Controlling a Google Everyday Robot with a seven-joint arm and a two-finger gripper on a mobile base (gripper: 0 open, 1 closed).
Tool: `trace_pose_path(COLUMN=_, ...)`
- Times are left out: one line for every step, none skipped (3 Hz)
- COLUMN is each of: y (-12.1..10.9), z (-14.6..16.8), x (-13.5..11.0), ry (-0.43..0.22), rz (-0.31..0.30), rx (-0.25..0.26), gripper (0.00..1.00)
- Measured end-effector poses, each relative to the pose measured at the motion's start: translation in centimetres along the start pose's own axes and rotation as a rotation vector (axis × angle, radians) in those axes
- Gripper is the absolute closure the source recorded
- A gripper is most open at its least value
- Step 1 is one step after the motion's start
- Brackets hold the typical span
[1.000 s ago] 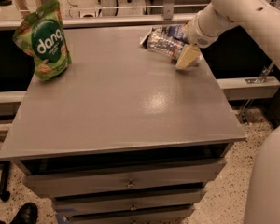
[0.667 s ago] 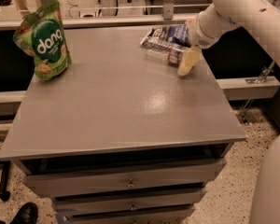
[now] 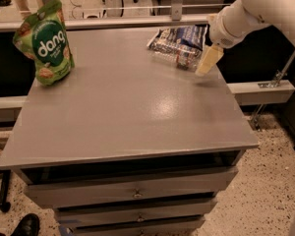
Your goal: Move water bottle near blue chip bag
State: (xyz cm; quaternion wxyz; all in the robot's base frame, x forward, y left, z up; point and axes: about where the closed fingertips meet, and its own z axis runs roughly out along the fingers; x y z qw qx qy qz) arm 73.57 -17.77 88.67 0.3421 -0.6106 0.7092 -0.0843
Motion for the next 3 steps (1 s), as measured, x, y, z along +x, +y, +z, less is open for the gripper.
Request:
trace_pose_path(y=0.6, z=-4.0, x=0.8, ry=-0.082, rz=0.041, rx=0.037, gripper=0.00)
trace_pose_path(y=3.4, z=-8.5, x=1.8, ry=-0.196, rz=0.082, rx=0.005, gripper=0.00)
trace_pose_path(y=6.7, z=-11.3, x=3.5, ry=-0.365, rz=0.100, rx=-0.037, gripper=0.00)
